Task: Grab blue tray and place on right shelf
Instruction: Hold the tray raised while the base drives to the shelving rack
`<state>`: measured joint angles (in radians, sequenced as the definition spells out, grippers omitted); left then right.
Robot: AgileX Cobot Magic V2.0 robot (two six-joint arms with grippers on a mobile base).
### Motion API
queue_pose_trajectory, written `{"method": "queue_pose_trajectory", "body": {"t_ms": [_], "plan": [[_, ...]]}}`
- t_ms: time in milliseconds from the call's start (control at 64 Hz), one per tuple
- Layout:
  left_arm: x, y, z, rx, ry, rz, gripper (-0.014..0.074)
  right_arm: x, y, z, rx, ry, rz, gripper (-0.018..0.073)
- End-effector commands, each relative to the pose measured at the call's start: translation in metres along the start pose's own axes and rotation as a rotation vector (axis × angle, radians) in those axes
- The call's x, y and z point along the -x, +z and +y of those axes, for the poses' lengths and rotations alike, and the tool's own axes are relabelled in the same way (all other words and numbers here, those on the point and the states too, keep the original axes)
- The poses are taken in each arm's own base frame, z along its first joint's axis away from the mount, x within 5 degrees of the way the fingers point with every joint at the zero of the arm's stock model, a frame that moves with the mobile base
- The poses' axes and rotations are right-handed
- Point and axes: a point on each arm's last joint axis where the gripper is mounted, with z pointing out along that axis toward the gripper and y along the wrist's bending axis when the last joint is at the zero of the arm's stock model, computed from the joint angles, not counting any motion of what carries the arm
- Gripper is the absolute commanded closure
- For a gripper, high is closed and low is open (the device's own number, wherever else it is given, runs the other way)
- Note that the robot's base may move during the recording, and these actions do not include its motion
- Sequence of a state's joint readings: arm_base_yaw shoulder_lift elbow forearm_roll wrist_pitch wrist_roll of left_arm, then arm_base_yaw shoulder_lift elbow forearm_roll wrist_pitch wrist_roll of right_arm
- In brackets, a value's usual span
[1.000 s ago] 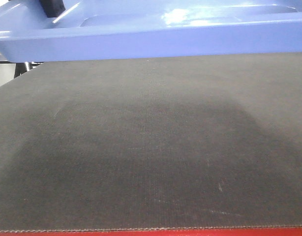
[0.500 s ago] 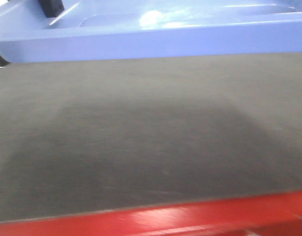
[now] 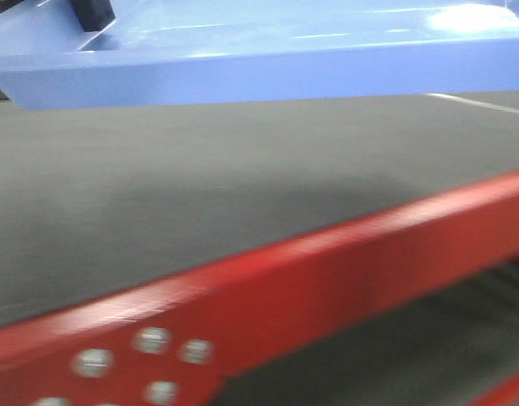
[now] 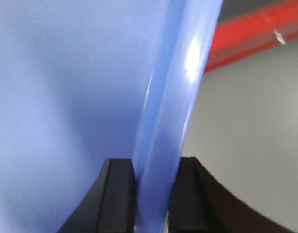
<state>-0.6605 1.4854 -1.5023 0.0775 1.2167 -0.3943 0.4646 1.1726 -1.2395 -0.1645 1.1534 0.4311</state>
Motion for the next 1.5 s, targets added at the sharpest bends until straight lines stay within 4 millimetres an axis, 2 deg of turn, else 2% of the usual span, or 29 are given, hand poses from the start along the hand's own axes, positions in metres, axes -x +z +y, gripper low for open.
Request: {"method": "queue_pose_trajectory", "body": {"t_ms": [0, 1484], "plan": [[-0.0069, -0.0178, -0.0006, -0.004, 0.053, 0.011, 0.0645, 0.0107, -0.0166, 0.0008, 0.044, -0.025, -0.141, 0.0503], [-0.0069, -0.0178, -0.0008, -0.006, 0.052, 0.012, 0.0645, 0.0107, -0.0166, 0.0008, 0.044, -0.025, -0.141, 0.0503]]}}
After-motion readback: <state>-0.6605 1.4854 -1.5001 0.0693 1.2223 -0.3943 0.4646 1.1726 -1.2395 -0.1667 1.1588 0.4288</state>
